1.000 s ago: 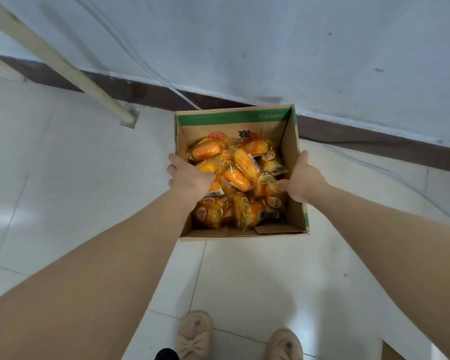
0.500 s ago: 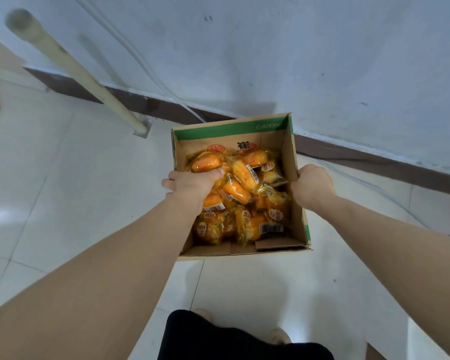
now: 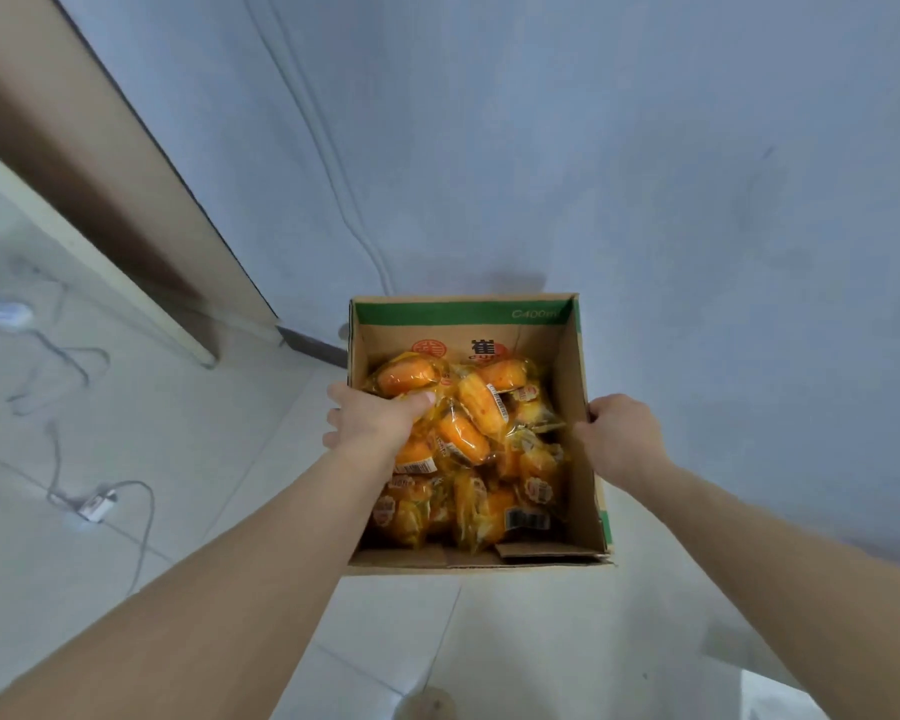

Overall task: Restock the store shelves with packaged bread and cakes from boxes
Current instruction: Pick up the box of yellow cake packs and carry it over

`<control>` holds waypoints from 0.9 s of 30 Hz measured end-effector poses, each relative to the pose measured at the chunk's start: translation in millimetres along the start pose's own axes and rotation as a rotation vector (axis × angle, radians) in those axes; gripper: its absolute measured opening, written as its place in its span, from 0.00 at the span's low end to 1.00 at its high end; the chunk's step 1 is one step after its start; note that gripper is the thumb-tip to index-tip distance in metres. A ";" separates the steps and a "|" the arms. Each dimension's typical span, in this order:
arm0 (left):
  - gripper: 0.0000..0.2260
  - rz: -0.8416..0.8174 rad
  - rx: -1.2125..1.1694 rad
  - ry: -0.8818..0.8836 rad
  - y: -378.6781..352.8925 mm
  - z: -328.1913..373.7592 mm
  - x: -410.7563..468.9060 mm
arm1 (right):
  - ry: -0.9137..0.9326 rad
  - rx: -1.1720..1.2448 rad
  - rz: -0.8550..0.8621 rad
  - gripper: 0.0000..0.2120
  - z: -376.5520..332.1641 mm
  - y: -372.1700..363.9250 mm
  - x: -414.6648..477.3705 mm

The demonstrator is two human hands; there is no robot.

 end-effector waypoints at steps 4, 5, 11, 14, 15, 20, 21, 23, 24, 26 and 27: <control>0.47 0.042 -0.067 -0.057 90.7 40.7 -35.8 | 0.065 0.022 0.066 0.08 -60.4 64.4 -42.1; 0.47 0.062 -0.091 -0.063 113.7 47.1 -43.4 | 0.088 0.027 0.072 0.08 -75.9 76.5 -53.1; 0.46 0.208 -0.266 -0.054 239.8 52.7 -87.6 | 0.241 0.059 0.084 0.19 -168.9 126.2 -126.4; 0.44 0.325 -0.311 -0.034 304.5 32.2 -110.6 | 0.339 0.047 0.067 0.26 -212.8 133.7 -169.8; 0.44 0.361 -0.327 -0.023 324.9 21.8 -116.6 | 0.377 0.046 0.049 0.27 -227.3 133.8 -186.4; 0.47 0.480 -0.408 0.061 409.4 -48.3 -145.6 | 0.569 0.054 -0.043 0.30 -291.9 119.8 -274.1; 0.47 0.506 -0.425 0.092 425.2 -67.4 -151.7 | 0.609 0.042 -0.063 0.29 -304.6 112.6 -291.7; 0.46 0.572 -0.466 0.154 458.6 -108.6 -164.4 | 0.691 -0.002 -0.119 0.28 -330.7 93.0 -330.5; 0.45 0.605 -0.491 0.186 475.7 -130.6 -171.4 | 0.735 -0.024 -0.148 0.28 -343.7 81.4 -351.2; 0.44 0.649 -0.531 0.262 509.6 -178.3 -187.2 | 0.833 -0.067 -0.206 0.29 -370.2 53.9 -395.5; 0.44 0.671 -0.543 0.307 526.4 -205.5 -194.5 | 0.880 -0.093 -0.240 0.30 -382.4 38.3 -419.9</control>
Point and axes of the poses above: each hand's wrist, its own x-axis towards the middle knuckle, its own y-axis out of the back of the hand, z = x × y, the point moved 9 cm from there along x, towards the middle knuckle, and after that the axes turned 6 degrees about z, right-handed, at the moved point
